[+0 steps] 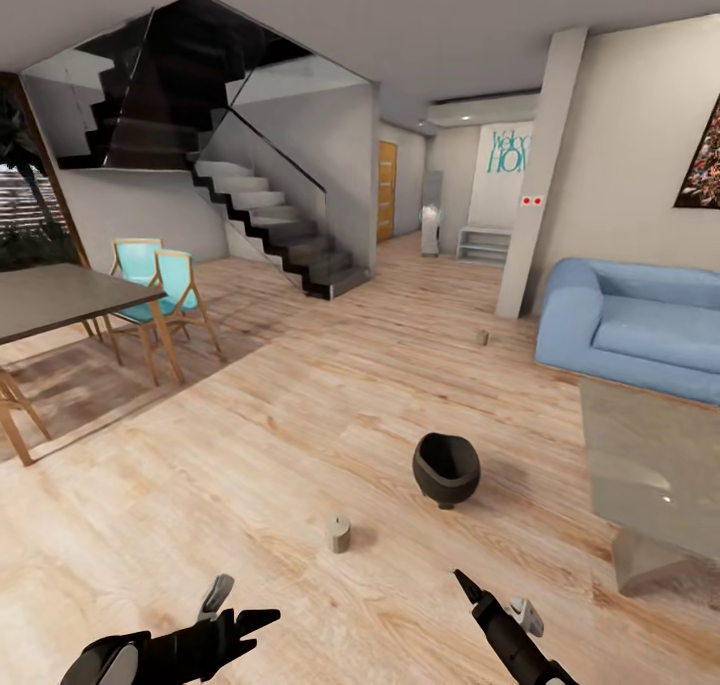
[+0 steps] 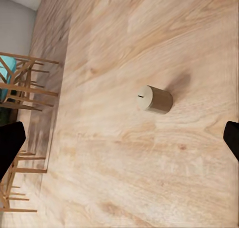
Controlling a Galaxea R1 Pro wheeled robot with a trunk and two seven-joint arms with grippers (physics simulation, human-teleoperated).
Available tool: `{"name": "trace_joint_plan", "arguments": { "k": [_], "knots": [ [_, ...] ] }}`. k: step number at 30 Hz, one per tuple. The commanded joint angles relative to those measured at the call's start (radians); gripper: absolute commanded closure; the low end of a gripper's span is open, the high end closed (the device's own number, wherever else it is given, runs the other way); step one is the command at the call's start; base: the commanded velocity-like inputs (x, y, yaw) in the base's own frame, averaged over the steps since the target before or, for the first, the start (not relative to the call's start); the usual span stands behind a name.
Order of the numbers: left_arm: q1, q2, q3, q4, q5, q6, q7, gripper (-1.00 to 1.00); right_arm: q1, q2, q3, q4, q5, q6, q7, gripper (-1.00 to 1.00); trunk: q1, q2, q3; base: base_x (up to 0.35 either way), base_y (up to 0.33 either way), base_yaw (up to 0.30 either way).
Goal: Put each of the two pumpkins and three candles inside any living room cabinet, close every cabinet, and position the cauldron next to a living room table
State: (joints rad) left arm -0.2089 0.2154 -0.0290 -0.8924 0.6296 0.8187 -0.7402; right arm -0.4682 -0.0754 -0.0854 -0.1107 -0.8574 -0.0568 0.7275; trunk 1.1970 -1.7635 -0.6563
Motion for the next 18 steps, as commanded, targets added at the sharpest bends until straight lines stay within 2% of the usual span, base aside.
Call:
{"name": "trace_joint_plan", "arguments": {
  "k": [1, 8, 15, 16, 18],
  "knots": [
    [0.000, 0.001, -0.002, 0.000, 0.005, 0.005, 0.001, -1.00, -0.001, 0.000, -0.008, 0.002, 0.008, -0.003, 0.004, -1.00, 0.000, 0.000, 0.000, 0.000, 0.000, -0.269],
    [0.000, 0.001, -0.002, 0.000, 0.005, 0.005, 0.001, -1.00, -0.001, 0.000, -0.008, 0.002, 0.008, -0.003, -0.004, -1.00, 0.000, 0.000, 0.006, 0.000, 0.000, -0.269],
    [0.000, 0.000, -0.004, 0.000, -0.004, 0.003, 0.003, -1.00, -0.001, 0.004, -0.009, -0.001, 0.007, -0.007, -0.158, -1.00, 0.000, 0.000, 0.012, 0.000, 0.000, -0.266],
    [-0.001, -0.001, -0.004, 0.000, -0.008, 0.001, 0.015, -1.00, -0.001, 0.004, -0.009, -0.004, 0.008, -0.012, -0.190, -1.00, 0.000, 0.000, 0.013, 0.000, 0.000, -0.262],
    [-0.003, -0.018, 0.000, -0.007, -0.014, -0.031, 0.098, -1.00, -0.001, 0.002, -0.010, -0.010, 0.009, -0.017, -0.261, -1.00, 0.000, 0.000, 0.015, 0.000, 0.000, -0.260]
  ]
}}
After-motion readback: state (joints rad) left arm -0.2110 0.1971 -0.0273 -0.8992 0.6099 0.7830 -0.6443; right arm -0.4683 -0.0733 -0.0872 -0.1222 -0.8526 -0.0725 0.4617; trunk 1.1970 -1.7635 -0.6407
